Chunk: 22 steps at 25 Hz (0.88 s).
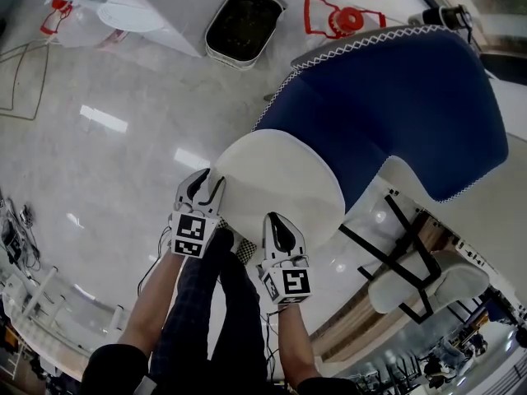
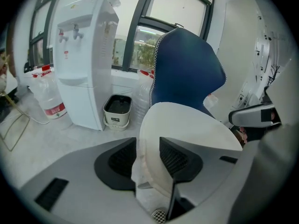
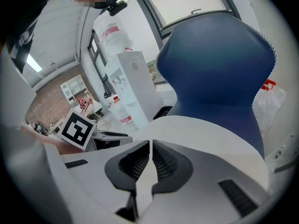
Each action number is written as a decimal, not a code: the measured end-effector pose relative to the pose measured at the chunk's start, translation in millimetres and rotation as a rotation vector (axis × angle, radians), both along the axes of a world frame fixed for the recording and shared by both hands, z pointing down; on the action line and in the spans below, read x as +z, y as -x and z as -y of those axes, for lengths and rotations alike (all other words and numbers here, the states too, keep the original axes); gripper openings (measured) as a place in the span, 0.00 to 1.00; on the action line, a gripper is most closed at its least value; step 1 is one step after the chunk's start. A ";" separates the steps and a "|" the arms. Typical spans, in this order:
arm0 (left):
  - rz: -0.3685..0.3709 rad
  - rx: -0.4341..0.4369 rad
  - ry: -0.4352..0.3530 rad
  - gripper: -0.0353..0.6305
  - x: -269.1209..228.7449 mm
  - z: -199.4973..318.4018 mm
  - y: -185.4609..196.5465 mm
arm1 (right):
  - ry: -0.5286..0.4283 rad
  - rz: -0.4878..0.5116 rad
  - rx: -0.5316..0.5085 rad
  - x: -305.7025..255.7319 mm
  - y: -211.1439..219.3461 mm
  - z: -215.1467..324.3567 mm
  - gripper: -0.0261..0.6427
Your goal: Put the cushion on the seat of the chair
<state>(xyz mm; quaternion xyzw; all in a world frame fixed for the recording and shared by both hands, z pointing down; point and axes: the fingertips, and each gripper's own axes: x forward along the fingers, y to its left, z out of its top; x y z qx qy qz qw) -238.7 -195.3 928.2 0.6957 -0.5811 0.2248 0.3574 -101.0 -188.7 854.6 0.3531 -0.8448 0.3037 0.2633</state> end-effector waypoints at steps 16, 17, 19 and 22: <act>0.020 -0.016 -0.087 0.33 -80.4 -10.9 4.1 | -0.086 0.024 0.002 -64.3 -10.0 -10.6 0.10; 0.023 -0.014 -0.097 0.33 -90.3 -11.1 3.0 | -0.096 0.027 0.003 -72.8 -10.5 -10.5 0.10; 0.027 -0.011 -0.117 0.33 -111.3 -12.4 -0.5 | -0.115 0.034 0.003 -90.9 -12.6 -11.3 0.10; 0.039 -0.004 -0.152 0.32 -145.0 -15.5 -7.0 | -0.143 0.044 0.002 -119.8 -17.0 -14.2 0.10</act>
